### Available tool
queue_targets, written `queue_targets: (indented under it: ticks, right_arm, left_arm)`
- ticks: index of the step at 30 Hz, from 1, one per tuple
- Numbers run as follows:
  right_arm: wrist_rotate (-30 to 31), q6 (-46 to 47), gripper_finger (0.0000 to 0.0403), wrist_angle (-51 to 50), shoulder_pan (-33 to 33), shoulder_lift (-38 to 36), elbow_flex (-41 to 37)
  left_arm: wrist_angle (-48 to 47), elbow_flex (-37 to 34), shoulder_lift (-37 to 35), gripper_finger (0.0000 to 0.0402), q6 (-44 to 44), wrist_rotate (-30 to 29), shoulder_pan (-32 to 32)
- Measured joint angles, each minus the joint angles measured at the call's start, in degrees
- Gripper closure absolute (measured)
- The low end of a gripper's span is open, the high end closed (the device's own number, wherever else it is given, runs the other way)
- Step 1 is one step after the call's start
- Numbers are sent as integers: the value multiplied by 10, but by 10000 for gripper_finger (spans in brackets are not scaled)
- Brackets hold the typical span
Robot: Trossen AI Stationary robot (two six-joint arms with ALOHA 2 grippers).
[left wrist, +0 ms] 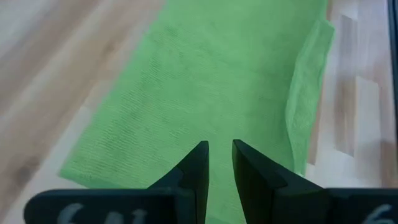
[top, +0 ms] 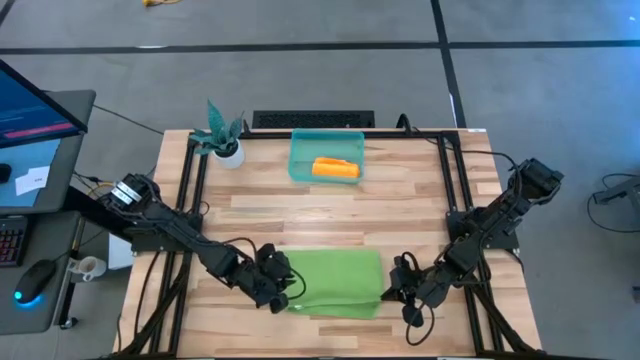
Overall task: Roll microfiber towels into tight, uniform cylinder then place into a basket
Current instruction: Roll the green microfiber cloth
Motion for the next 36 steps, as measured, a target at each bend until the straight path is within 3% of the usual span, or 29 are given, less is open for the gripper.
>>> queue_targets:
  ticks: [10,15,22,28,36]
  right_arm:
    - [1,0,392,0,-2,0,0]
    - [2,0,392,-1,-6,0,0]
    - [2,0,392,-2,-13,0,0]
    - [1,0,392,-5,-13,0,0]
    - [0,0,392,-20,-13,0,0]
  left_arm:
    - [37,0,0,340,24,5,-59]
    - [93,11,1,340,111,4,-71]
    - [78,74,1,340,227,2,-73]
    - [1,78,23,340,195,-46,-82]
    - [7,76,84,340,197,-24,-83]
